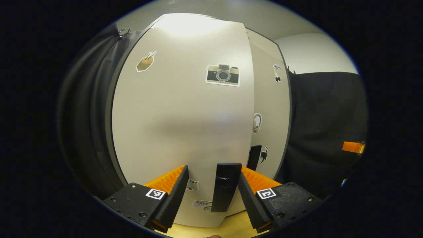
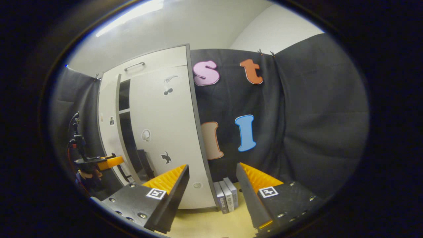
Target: Grab one shoe with the right hand and put it into the shoe cabinet, grab the other shoe with the left hand and put it into the shoe cabinet; then close the right door with the right hand and the left door with the left hand.
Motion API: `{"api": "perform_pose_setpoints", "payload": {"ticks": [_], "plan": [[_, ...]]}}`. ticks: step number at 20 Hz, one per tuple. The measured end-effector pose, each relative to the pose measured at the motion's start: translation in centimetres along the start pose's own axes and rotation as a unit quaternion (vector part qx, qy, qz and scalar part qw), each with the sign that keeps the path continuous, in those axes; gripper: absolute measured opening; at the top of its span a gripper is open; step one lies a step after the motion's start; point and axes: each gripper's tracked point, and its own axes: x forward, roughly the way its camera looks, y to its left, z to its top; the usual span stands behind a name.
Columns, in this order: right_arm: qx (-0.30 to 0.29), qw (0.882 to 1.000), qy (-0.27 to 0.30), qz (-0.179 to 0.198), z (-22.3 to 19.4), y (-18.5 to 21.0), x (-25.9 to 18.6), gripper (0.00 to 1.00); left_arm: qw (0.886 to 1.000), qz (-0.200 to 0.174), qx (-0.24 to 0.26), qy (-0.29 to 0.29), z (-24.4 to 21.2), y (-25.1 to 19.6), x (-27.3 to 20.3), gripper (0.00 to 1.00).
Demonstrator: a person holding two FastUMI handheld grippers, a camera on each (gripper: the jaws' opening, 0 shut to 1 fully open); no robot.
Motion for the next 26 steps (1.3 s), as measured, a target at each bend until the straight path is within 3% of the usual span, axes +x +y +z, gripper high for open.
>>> {"api": "perform_pose_setpoints", "payload": {"ticks": [13,26], "plan": [[-0.024,1.0,-0.005,-0.013,0.7,-2.0,0.5,0.87,0.999,0.042,0.021,-0.005,-0.2,0.2,2.9,0.88],[-0.038,0.999,-0.003,-0.009,0.7,-2.0,0.6,0.89,0.999,0.046,0.026,0.001,-0.4,0.3,4.3,0.86]]}}
